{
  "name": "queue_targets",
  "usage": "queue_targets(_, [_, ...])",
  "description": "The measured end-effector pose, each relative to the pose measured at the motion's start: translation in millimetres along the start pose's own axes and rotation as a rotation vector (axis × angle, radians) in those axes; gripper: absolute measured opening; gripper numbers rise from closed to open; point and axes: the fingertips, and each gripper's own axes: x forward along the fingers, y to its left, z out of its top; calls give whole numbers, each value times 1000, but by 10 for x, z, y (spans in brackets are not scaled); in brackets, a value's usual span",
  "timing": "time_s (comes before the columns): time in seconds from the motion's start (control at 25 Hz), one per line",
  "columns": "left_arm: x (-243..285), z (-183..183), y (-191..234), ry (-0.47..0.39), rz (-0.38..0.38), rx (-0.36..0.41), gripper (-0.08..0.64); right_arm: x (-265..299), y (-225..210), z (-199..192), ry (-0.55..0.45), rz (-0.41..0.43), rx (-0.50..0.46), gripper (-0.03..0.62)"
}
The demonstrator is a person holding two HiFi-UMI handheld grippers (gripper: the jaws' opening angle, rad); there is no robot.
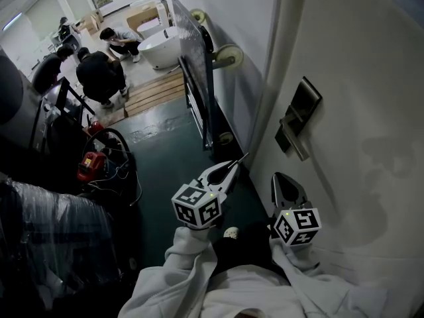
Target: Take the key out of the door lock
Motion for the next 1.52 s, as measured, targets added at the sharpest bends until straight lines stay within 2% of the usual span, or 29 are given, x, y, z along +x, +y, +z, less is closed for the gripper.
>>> queue_targets(0.28, [-143, 31, -13, -30, 62, 208, 28, 89, 89, 88, -8, 56, -30, 51])
queue_targets(0.56, [-257, 66, -16, -77, 47, 291, 28, 130, 159, 128, -3, 94, -54, 51])
queue_targets(1.52, [-216, 4, -51, -71, 5, 319, 28, 120, 218, 83, 13, 89, -78, 51])
